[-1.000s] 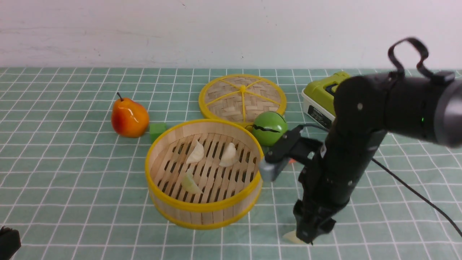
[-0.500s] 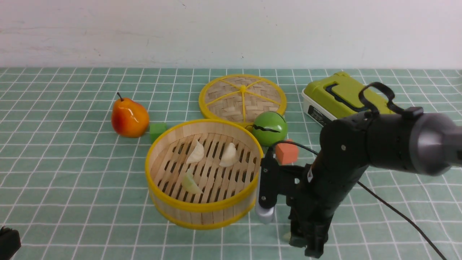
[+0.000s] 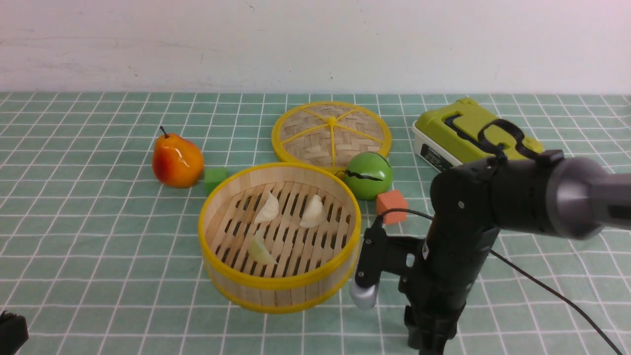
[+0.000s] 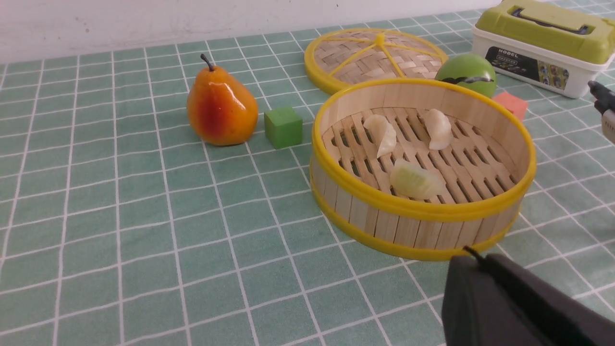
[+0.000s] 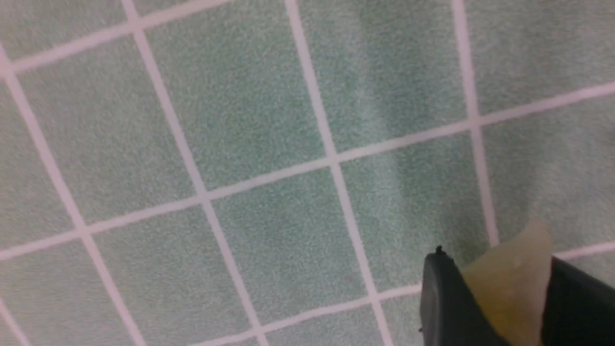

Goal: Put the dumplings into the steamer on the table with the blue tablecloth.
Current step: 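Place the dumpling in the bamboo steamer basket with the right gripper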

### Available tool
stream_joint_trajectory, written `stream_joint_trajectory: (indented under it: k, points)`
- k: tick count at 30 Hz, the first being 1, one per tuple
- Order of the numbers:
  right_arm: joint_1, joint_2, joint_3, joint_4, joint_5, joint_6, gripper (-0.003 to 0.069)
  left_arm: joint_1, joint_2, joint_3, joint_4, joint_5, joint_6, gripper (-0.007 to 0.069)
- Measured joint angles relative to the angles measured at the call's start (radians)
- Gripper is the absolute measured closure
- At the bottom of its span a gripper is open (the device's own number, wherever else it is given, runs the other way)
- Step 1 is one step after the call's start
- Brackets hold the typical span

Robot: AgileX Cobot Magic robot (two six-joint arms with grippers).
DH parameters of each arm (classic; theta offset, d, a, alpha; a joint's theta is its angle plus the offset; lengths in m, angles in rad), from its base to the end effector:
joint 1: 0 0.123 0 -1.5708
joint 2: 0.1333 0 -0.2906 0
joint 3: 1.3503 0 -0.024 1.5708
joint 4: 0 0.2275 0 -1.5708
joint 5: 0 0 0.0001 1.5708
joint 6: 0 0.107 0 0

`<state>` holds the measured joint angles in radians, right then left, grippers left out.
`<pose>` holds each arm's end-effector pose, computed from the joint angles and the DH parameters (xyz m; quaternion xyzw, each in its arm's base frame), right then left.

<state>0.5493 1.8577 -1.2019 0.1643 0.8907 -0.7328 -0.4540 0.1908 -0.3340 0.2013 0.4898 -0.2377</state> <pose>0.2791 0.1868 0.1806 -0.5566 0.8262 0.0612 0.0614 0.0437 -0.0101 0.2643 0.1263 0.7795 -0.1195 0.6017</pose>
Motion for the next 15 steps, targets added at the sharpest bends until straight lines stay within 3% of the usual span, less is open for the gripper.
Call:
stream_joint_trajectory:
  k: [7, 15]
  points:
    - [0.000, -0.076, -0.184, 0.076, 0.088, 0.121, 0.0458, 0.000, 0.000, 0.000, 0.000, -0.003, 0.000, 0.0617]
    - [0.000, 0.013, -0.319, 0.495, -0.200, 0.266, 0.0458, 0.000, 0.000, 0.000, 0.000, -0.008, 0.000, 0.0608]
